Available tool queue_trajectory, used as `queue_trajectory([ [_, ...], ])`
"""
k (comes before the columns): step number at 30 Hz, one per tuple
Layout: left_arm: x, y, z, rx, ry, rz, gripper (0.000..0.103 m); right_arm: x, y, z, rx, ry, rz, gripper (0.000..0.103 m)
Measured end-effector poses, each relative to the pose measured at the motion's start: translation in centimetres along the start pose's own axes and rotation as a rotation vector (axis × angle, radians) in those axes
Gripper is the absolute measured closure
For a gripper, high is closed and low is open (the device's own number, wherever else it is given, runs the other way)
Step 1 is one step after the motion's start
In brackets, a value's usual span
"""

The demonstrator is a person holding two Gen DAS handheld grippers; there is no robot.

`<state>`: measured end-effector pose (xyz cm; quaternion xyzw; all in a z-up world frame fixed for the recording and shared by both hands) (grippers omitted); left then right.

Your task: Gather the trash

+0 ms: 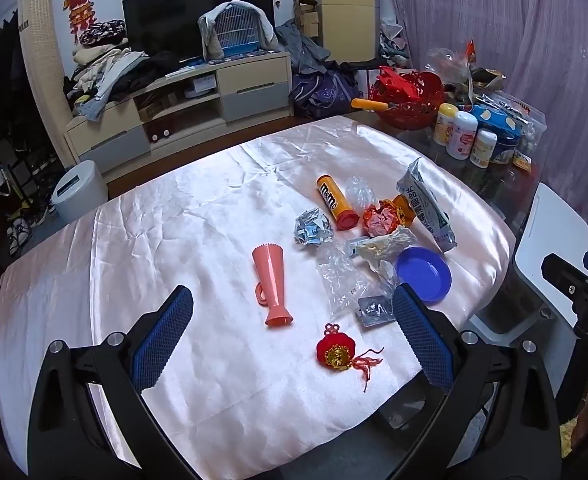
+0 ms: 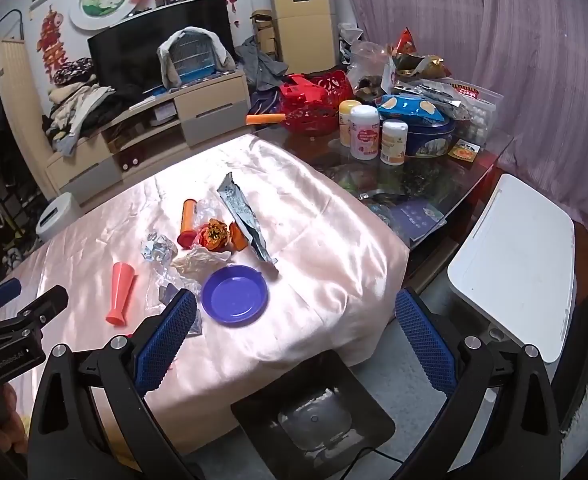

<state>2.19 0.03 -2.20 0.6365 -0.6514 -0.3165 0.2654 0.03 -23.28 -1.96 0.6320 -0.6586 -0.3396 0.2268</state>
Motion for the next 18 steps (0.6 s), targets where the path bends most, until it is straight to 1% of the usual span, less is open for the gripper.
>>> queue_trajectory([
  [18,-0.03,0.08,-0.01,0.001,-0.003,-0.002,0.009,-0.1,-0.09,0.06,0.002,0.0,0.003,0.003],
])
Point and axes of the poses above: each gripper's, at about its wrist camera, not at the fingertips, and y roughly against the way its jaws point, x to its right, z to its underside, the point moved 3 cm from there along -y, roughly the way its jaws point, and after that the axes turned 4 degrees about -x, right-handed, at the moved point
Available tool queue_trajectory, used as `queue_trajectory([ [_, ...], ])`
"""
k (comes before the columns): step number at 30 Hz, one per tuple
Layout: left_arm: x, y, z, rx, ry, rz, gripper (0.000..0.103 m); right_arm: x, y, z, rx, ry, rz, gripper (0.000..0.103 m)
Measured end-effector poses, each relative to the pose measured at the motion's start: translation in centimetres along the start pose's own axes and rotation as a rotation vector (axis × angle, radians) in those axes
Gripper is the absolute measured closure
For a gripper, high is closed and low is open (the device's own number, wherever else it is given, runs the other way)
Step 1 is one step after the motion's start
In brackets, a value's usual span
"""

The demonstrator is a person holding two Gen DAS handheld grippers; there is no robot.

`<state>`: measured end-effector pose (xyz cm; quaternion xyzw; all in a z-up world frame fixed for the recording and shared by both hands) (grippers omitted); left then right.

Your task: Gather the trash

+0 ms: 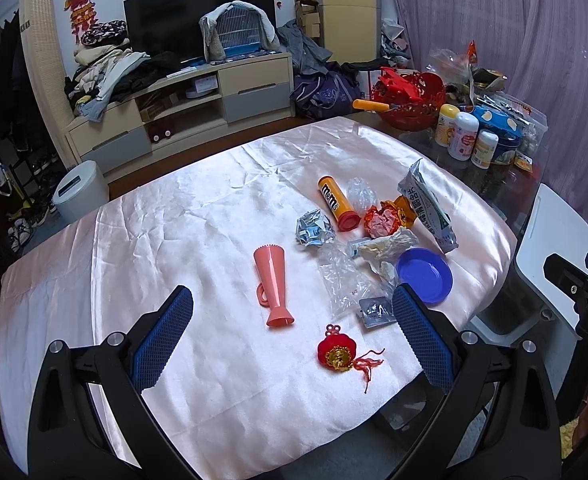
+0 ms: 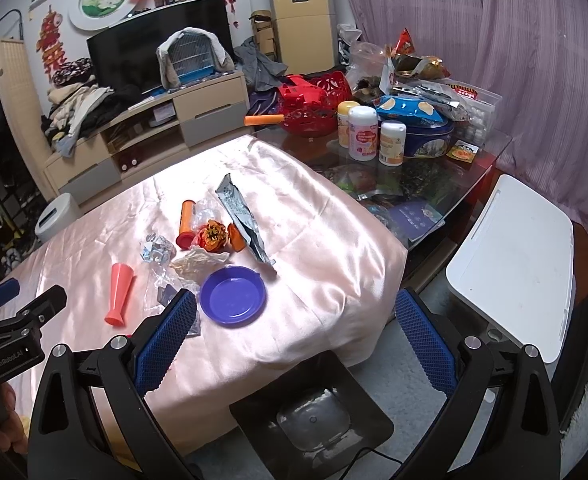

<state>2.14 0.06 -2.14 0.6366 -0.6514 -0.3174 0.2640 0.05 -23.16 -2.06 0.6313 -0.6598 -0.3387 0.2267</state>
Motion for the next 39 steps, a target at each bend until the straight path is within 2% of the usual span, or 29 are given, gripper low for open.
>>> queue_trajectory([
  [39,-0.1,0.07,-0.09,0.004,-0.003,-0.006,0.009,0.29,0.04,-0.33,0.003,0.004,0.006,0.003],
])
Point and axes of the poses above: each gripper's, at about its wrist camera, not at the fingertips, and y roughly against the way its jaws point, x to its right, z to its underside, the point moved 3 cm from there along -y, roughly the way its jaws point, and after that the axes turned 4 degrees about -x, right-handed, at the moved point
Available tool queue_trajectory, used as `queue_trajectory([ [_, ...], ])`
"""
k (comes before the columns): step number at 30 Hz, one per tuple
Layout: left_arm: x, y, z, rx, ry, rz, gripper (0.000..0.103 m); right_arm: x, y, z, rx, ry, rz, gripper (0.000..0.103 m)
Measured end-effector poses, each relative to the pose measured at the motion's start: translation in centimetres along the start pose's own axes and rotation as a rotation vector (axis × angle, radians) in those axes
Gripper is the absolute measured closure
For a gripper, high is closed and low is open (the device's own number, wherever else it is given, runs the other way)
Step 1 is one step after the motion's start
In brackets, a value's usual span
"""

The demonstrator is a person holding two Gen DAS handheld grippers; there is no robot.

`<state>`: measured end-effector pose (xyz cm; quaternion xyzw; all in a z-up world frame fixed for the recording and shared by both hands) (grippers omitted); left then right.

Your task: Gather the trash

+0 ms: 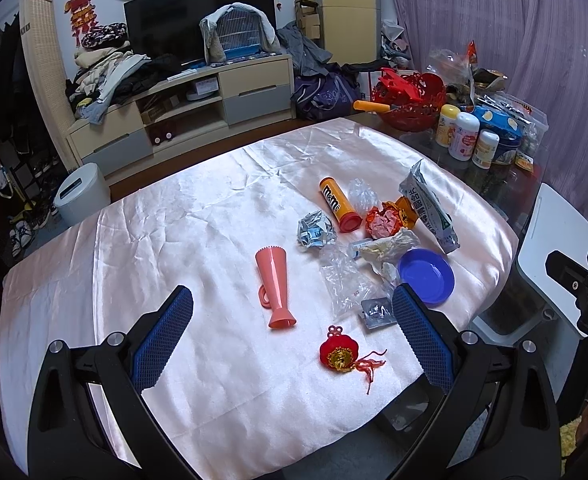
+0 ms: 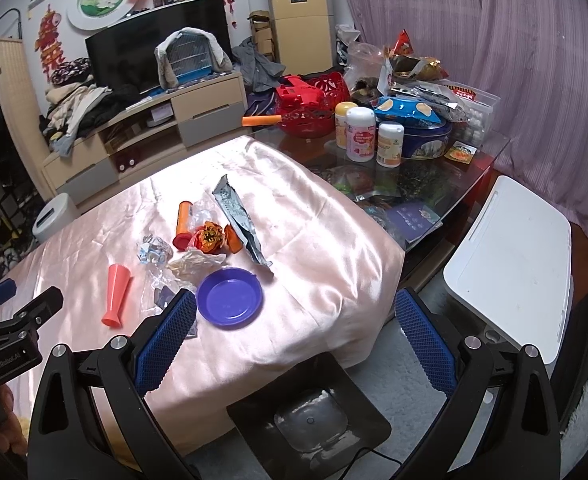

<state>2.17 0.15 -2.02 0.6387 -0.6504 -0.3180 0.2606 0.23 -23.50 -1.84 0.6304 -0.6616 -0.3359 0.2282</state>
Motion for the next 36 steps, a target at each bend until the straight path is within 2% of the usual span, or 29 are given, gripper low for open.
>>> queue_trajectory([
  [14,-0.1,0.0,0.0,-0.001,0.001,-0.003,0.009,0.2,0.0,-0.1,-0.002,0.0,-0.004,0.003],
  [27,-1.0,-0.9,-0.2,-0.001,-0.005,-0.038,0.008,-0.4,-1.9,0.3,-0.032,0.014,-0.023,0.003],
  [31,-0.5,-1.9,0.7,-0.029,-0.026,-0.036,0.008,-0.4,-2.9,0.4,-0.049,0.01,-0.031,0.004],
  [36,0.7,-4.0,2.8,-0.112,-0.067,0.015,0.009,-0.1,-5.0,0.9,-0.101,-0.017,-0.065,0.004],
])
Point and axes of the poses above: each gripper's, at about its wrist camera, not at the fingertips, and y roughly against the way its jaws point, x to its right, z to its underside, the point moved 3 cm from there along -y, roughly the way its jaws point, and after that the axes turned 4 degrees about -x, right-handed, at the moved point
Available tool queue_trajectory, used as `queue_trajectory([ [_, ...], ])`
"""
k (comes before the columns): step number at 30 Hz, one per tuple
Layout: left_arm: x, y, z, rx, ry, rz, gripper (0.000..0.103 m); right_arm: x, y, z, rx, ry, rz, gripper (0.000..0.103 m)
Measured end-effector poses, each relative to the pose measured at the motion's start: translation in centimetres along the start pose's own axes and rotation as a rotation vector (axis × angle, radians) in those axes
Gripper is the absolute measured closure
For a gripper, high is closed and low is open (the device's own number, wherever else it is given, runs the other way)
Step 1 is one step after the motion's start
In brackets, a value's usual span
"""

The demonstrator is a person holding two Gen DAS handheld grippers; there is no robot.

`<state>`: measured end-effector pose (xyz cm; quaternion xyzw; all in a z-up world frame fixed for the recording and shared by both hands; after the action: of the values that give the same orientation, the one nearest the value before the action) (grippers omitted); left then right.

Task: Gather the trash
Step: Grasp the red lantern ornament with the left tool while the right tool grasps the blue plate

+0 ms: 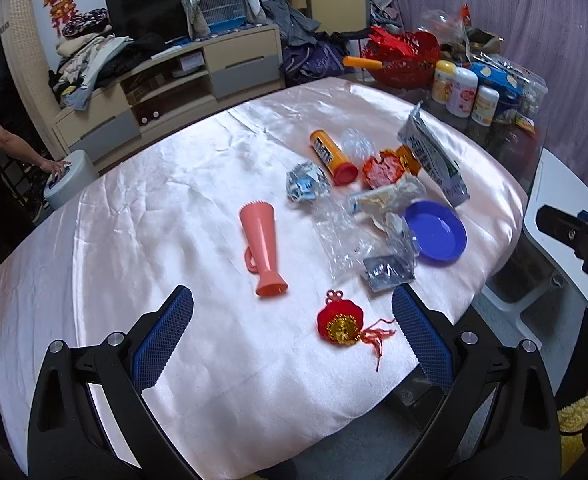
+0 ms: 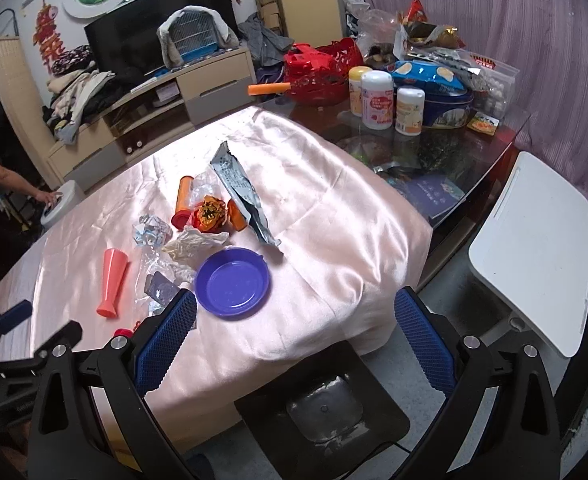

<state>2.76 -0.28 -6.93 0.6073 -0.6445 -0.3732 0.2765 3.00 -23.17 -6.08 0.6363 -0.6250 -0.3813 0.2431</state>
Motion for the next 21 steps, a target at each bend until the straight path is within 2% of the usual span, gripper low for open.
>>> queue_trajectory([
  [1,0.3,-0.4,0.3,-0.01,-0.01,0.006,0.01,0.1,-0.3,0.0,-0.011,-0.002,-0.01,0.005],
  [3,0.4,-1.0,0.8,-0.033,-0.012,0.023,0.01,-0.1,-1.1,0.2,-0.033,0.001,-0.029,0.015],
  [4,0.5,-1.5,1.1,-0.046,-0.003,0.034,0.012,-0.2,-1.6,0.3,-0.046,0.002,-0.039,0.017],
  [6,0.5,-2.5,1.6,-0.074,0.009,0.05,0.016,-0.3,-2.7,0.7,-0.082,-0.004,-0.051,0.027],
  [9,0.8,-3.9,2.0,-0.115,0.002,0.057,0.027,-0.5,-4.2,0.9,-0.132,-0.019,-0.084,0.034],
  [11,1.1,-4.6,2.1,-0.14,0.004,0.072,0.033,-0.9,-4.8,0.8,-0.146,-0.018,-0.09,0.035],
  [15,1.7,-5.9,1.8,-0.169,0.015,0.089,0.036,-2.1,-5.9,0.5,-0.174,-0.001,-0.102,0.035],
  [17,1.8,-6.5,1.7,-0.186,0.022,0.095,0.044,-2.5,-6.8,0.4,-0.191,0.0,-0.112,0.035],
  [21,2.1,-7.4,1.5,-0.205,0.02,0.106,0.05,-3.3,-7.7,0.0,-0.202,0.007,-0.133,0.034],
])
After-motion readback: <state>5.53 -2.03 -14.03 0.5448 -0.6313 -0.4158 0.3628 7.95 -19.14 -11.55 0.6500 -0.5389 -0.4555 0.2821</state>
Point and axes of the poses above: each gripper's, at about its wrist camera, not at the fingertips, and y roughly against the way its jaws point, x to its right, z to its underside, the point moved 3 cm from there along -y, roughly the way its jaws point, and after that the axes turned 4 degrees about -x, right-handed, at the moved point
